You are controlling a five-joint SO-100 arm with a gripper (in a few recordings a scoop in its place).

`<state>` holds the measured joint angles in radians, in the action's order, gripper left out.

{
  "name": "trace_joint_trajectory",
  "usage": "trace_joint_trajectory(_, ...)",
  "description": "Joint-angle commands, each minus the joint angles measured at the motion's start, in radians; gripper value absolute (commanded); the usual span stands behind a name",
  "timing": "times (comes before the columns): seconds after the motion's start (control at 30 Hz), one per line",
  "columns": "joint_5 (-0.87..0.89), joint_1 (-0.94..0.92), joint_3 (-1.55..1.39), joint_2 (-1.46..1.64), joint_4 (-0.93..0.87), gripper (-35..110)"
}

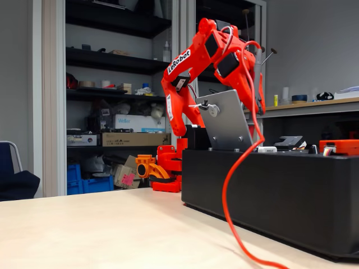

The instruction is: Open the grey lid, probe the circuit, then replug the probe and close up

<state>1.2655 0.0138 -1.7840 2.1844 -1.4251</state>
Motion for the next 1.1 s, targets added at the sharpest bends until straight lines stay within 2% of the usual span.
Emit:
trace_joint_trajectory(0.0,-0.011,-0.006,-0.015,0.046,0.006,0)
trace_joint_trajectory(1.07,-0.035,-0.035,-0.083,0.084,0.034,0)
